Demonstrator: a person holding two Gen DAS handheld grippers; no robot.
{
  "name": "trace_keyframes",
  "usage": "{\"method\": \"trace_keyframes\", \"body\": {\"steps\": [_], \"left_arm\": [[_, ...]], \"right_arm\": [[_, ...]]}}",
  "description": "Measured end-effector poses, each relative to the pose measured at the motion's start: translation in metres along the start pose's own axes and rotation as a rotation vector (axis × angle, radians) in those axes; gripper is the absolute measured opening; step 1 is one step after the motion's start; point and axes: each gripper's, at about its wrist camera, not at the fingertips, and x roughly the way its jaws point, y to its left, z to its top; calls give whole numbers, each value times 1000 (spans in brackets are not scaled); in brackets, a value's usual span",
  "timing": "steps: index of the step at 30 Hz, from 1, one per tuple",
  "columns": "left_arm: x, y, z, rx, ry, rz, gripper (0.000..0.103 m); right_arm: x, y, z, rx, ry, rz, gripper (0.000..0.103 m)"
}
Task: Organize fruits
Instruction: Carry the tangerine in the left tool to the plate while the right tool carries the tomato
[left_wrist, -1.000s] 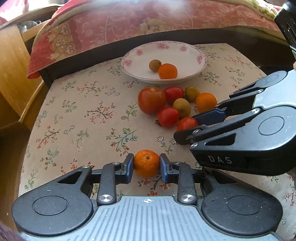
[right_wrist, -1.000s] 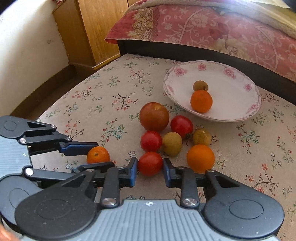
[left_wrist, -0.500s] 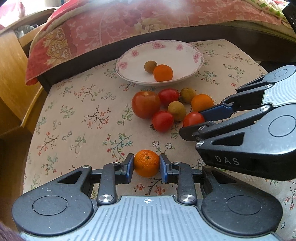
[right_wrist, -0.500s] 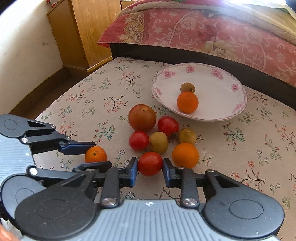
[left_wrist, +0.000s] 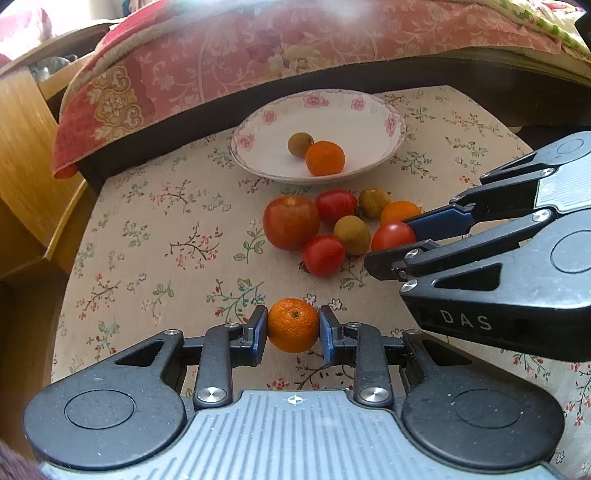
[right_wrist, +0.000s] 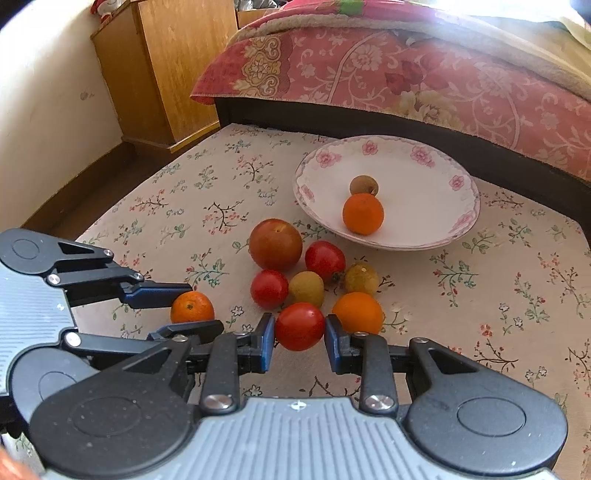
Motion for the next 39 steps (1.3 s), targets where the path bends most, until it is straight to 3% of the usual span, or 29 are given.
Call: {"method": "trace_keyframes", "body": {"steps": [20, 39], "left_arm": [[-8, -2, 30, -18, -82, 15, 37], [-6, -8, 45, -10, -107, 16, 37]], "right_arm": [[-18, -18, 14, 36, -61, -74, 33], [-23, -28, 22, 51, -78, -126, 33]]}}
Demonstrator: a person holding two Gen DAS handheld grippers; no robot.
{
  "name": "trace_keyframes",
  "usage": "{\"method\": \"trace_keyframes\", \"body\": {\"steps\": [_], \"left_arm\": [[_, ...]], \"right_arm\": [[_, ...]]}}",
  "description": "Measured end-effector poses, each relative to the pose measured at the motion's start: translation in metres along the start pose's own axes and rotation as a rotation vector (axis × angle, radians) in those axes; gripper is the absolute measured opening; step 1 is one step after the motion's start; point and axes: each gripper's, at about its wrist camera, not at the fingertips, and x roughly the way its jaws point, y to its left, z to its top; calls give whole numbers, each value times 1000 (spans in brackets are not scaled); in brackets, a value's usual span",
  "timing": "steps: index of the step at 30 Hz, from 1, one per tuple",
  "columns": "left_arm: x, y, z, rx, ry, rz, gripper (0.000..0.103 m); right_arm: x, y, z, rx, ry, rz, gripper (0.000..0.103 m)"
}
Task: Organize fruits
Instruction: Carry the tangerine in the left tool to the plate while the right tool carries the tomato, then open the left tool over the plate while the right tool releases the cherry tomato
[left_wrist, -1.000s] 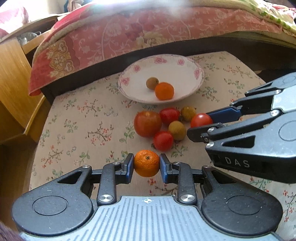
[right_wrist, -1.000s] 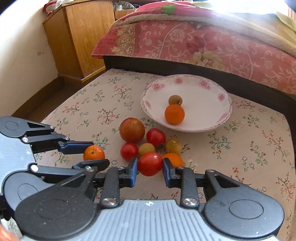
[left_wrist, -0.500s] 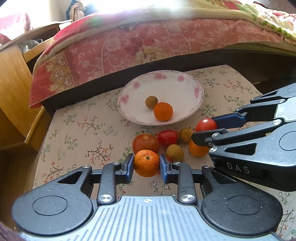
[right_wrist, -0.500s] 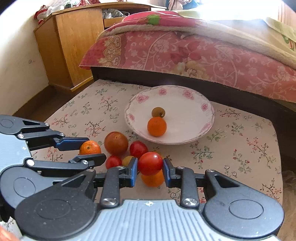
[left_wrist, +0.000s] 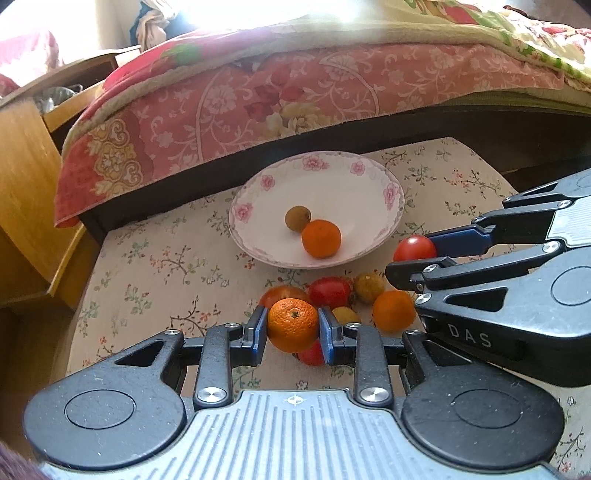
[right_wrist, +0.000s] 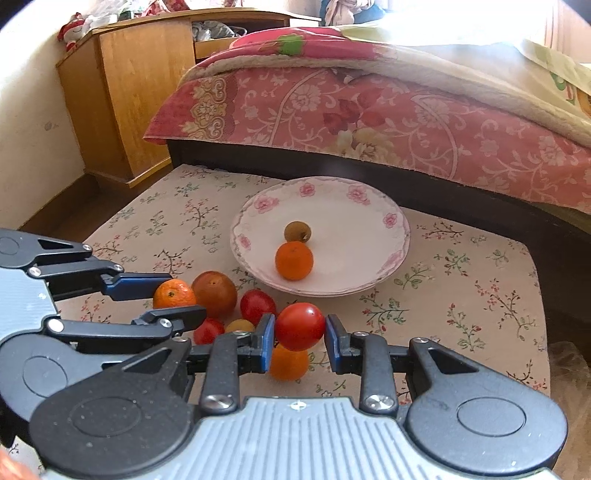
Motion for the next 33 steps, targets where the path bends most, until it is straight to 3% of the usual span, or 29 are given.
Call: {"method": "trace_keyframes", "body": {"steps": [17, 33], "left_arm": [[22, 5, 32, -21, -55, -31, 37], [60, 11, 43, -37, -13, -15, 40]], "right_arm": [[12, -24, 29, 51, -40, -32, 33], [52, -35, 44, 37, -32, -19, 34]]}}
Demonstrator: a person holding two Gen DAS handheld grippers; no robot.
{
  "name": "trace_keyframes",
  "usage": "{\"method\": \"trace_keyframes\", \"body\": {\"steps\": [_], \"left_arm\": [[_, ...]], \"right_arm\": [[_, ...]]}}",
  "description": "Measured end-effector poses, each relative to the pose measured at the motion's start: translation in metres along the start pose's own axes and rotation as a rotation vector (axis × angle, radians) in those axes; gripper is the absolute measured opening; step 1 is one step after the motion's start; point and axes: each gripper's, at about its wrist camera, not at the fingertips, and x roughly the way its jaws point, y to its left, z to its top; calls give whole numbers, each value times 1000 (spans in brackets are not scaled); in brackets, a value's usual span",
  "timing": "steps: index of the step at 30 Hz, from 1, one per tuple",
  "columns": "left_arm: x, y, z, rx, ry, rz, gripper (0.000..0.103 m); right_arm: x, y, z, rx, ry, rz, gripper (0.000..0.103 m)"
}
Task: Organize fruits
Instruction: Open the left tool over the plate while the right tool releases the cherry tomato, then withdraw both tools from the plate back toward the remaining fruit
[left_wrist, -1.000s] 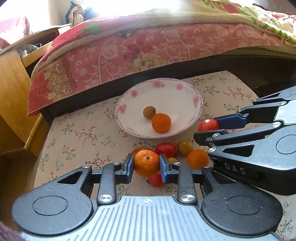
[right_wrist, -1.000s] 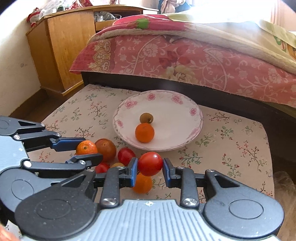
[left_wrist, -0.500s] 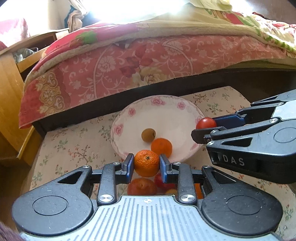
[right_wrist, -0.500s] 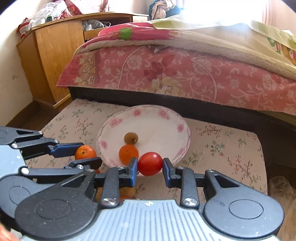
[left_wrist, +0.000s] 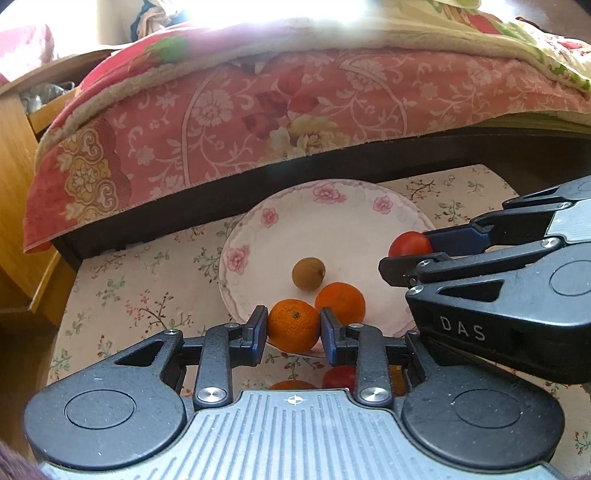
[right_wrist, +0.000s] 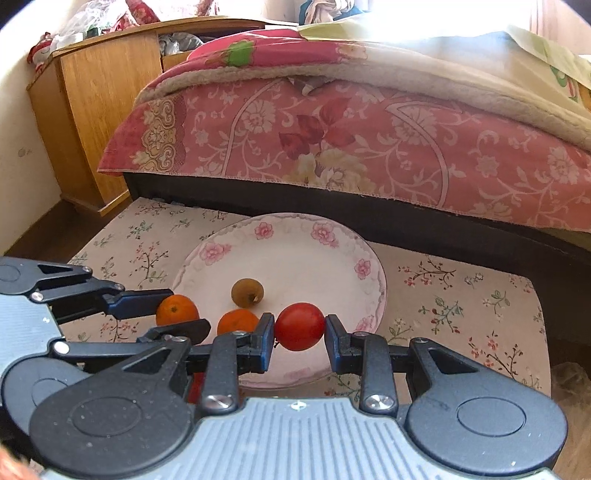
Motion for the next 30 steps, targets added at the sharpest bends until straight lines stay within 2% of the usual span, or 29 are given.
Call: {"method": "trace_keyframes", "body": {"steps": [10, 16, 23, 30], "left_arm": [[1, 1, 1, -5, -3, 16, 45], [-13, 3, -3, -15, -5, 14, 46], [-43, -6, -19, 17, 0, -4, 49], [-62, -16, -43, 39, 34, -34, 52]], "right_arm": [[6, 0, 2, -6, -15, -28, 39], [-9, 1, -2, -8, -15, -87, 40], [-40, 6, -30, -4, 93, -138, 40], [-60, 14, -70, 29, 201, -112, 40]]}}
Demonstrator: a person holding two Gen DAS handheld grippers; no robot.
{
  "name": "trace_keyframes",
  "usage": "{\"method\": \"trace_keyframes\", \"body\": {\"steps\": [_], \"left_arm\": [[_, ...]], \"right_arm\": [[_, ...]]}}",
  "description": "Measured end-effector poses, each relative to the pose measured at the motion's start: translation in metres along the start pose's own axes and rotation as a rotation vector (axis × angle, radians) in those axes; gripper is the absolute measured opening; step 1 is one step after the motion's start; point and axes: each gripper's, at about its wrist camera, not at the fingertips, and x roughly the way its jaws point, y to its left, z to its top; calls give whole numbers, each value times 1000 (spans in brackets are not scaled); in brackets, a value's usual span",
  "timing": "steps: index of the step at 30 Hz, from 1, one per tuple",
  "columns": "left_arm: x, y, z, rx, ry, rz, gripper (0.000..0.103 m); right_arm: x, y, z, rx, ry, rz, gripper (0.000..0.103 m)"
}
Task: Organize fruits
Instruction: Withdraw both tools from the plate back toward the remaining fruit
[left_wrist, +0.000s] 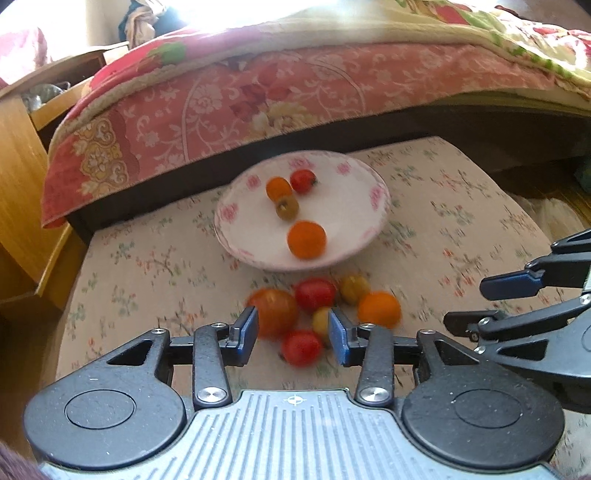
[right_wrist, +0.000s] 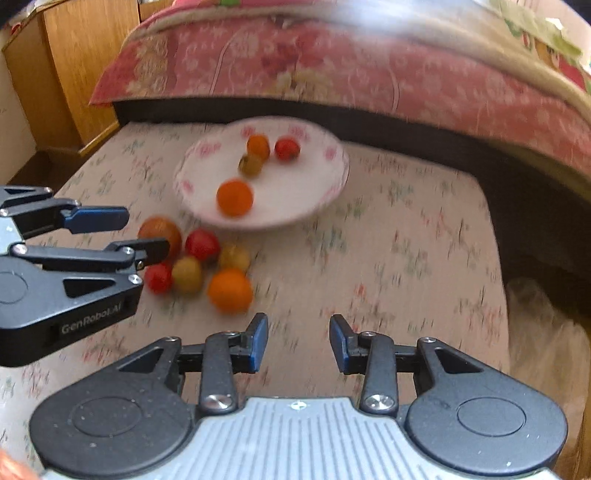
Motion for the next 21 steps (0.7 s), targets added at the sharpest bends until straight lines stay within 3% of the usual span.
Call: {"method": "trace_keyframes", "body": {"steps": [7, 21], "left_arm": [[-5, -4, -14, 10, 27, -16, 52], [0, -3, -19, 29, 40, -38, 52]], "right_arm": [[1, 12, -17, -29, 45, 15, 40], [12, 23, -16, -93, 60, 9, 40]]}}
